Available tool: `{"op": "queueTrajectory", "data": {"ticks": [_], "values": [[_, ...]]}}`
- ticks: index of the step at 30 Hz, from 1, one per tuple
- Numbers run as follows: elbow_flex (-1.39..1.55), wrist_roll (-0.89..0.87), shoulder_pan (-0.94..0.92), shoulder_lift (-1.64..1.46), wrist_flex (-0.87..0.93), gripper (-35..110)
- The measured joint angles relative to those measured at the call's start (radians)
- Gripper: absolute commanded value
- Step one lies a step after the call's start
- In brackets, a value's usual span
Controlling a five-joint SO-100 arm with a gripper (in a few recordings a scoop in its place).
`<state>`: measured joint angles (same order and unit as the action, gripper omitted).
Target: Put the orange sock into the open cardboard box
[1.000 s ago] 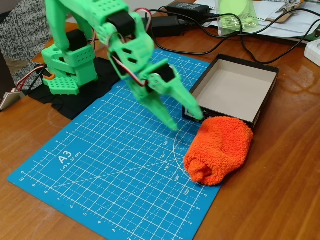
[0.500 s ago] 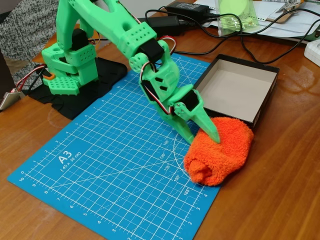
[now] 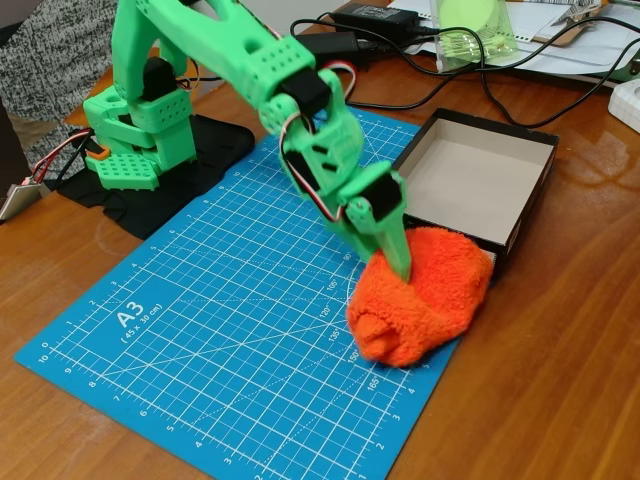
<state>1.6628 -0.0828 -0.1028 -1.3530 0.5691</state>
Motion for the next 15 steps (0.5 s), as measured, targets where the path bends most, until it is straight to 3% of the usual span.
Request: {"op": "queueTrajectory", "data": {"ticks": [8, 15], "values": [[-0.009, -0.029, 0.152, -0.334, 0.149, 0], [0.038, -0.133, 0.290, -0.426, 0.110, 0]]}}
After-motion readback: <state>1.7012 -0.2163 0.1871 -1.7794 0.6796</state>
